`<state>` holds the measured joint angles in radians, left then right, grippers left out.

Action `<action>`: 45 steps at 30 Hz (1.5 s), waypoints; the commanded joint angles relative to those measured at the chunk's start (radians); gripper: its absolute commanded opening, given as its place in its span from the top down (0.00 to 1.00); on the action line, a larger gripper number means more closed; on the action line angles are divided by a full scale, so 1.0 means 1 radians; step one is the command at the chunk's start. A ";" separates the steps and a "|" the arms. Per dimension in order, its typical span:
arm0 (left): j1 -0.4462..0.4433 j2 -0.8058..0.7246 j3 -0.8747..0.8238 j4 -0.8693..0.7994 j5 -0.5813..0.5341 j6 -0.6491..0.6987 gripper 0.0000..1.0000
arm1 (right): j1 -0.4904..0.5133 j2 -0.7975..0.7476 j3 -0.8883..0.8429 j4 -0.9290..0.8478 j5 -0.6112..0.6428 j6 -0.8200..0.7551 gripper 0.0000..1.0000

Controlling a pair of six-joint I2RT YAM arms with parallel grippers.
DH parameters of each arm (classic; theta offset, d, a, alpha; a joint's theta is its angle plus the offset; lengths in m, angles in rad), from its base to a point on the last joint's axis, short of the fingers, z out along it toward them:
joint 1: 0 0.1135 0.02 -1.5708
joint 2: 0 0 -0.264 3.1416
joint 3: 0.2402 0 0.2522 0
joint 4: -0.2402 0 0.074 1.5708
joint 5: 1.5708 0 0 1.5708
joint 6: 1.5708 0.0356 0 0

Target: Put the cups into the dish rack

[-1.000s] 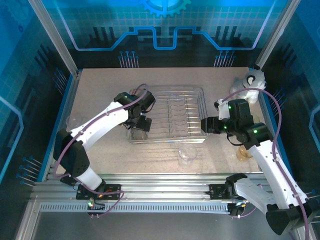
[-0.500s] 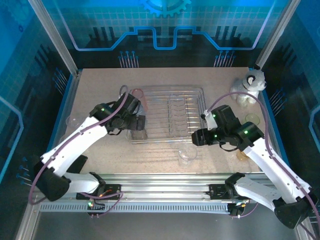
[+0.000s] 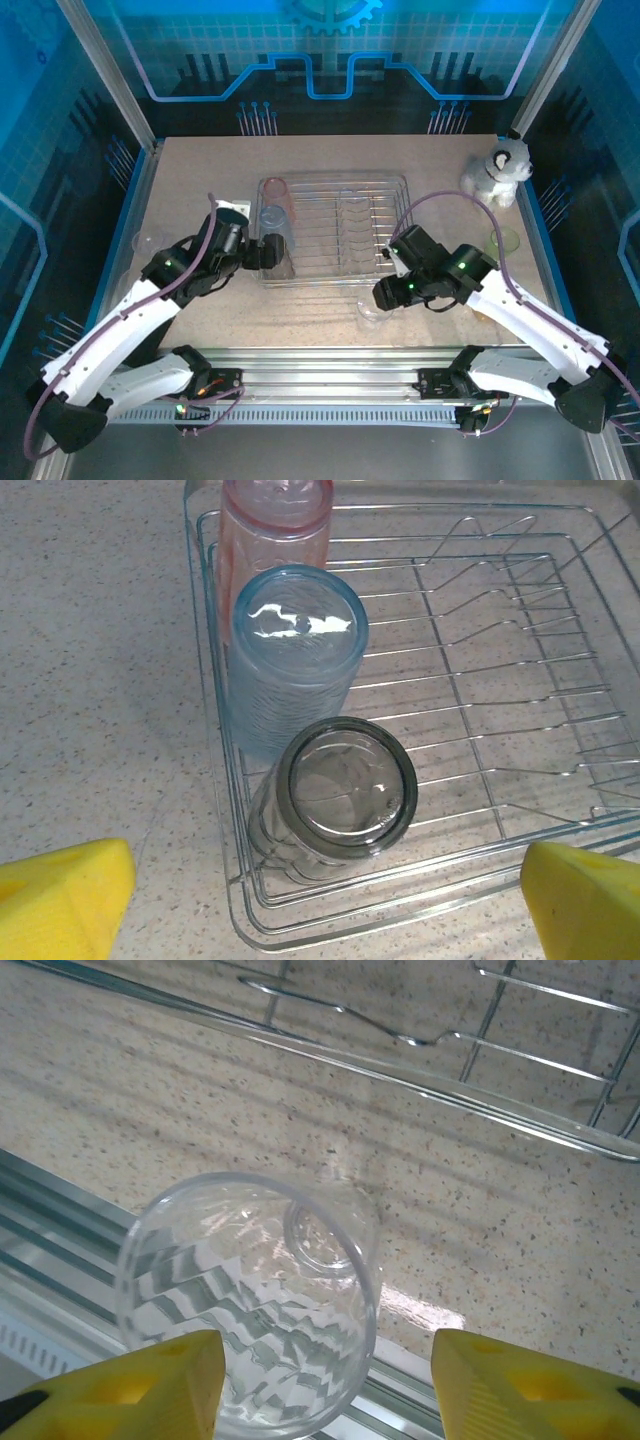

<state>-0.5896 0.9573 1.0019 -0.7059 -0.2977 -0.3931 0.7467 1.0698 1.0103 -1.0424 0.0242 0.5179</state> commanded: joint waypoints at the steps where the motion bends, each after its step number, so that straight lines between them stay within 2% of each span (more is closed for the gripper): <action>1: 0.009 -0.059 -0.039 0.095 0.051 -0.012 0.01 | 0.017 0.018 -0.016 -0.033 0.053 0.030 0.44; 8: 0.009 -0.137 -0.098 0.162 0.084 -0.007 0.01 | 0.019 0.052 -0.021 -0.010 0.064 0.032 0.50; 18: 0.008 -0.143 -0.118 0.161 0.091 -0.003 0.01 | 0.037 0.124 -0.015 0.030 0.059 0.032 0.58; 29: 0.008 -0.143 -0.129 0.172 0.094 -0.004 0.01 | 0.037 0.130 0.000 -0.005 0.108 0.034 0.85; 38: 0.009 -0.146 -0.129 0.172 0.097 -0.009 0.01 | 0.033 0.125 0.024 -0.029 0.105 0.007 1.00; 45: 0.009 -0.169 -0.127 0.191 0.135 -0.014 0.01 | 0.015 0.043 0.072 -0.036 0.024 -0.115 1.00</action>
<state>-0.5880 0.8154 0.8799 -0.5442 -0.2008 -0.3931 0.7708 1.1728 1.0298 -1.0557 0.1009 0.4694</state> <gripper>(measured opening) 0.992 0.050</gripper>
